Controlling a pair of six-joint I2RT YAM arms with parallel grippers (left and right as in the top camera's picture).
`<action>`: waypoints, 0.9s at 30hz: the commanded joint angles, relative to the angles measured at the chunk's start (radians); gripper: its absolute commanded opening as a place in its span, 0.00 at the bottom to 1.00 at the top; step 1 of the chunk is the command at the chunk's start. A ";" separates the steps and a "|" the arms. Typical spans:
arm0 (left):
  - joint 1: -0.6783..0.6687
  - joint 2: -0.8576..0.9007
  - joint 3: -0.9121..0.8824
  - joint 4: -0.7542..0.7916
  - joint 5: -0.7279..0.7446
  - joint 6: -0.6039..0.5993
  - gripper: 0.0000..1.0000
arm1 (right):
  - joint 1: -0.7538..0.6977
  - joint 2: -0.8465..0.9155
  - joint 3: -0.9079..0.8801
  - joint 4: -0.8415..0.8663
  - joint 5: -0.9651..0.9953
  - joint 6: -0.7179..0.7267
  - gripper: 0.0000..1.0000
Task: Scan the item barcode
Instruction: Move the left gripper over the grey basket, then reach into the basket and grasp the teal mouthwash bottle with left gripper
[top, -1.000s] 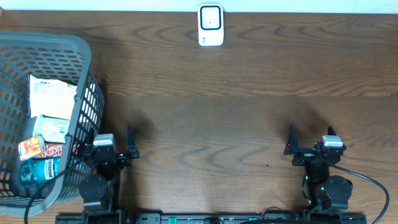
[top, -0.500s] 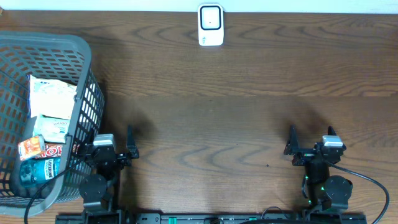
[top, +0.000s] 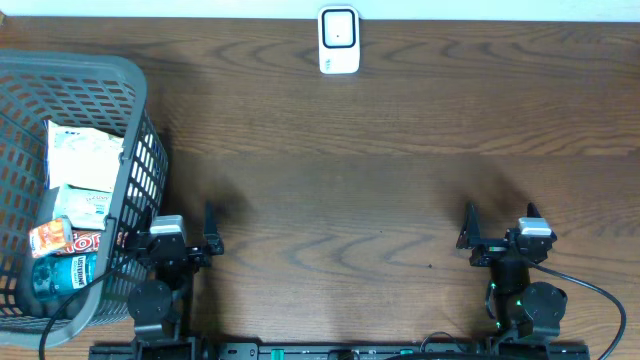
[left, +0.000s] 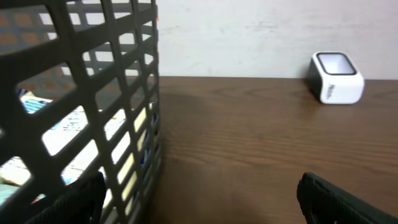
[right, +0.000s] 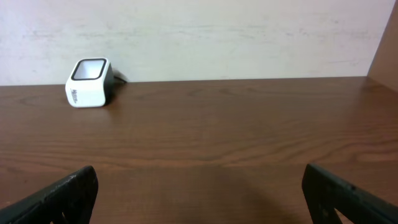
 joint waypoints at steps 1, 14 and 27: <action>-0.004 -0.006 -0.021 -0.004 0.113 -0.033 0.98 | 0.004 -0.003 -0.002 -0.005 0.012 0.010 0.99; -0.004 0.367 0.497 -0.080 0.328 -0.147 0.98 | 0.004 -0.003 -0.002 -0.005 0.012 0.010 0.99; -0.003 1.064 1.622 -0.880 0.157 -0.084 0.98 | 0.004 -0.003 -0.002 -0.005 0.012 0.010 0.99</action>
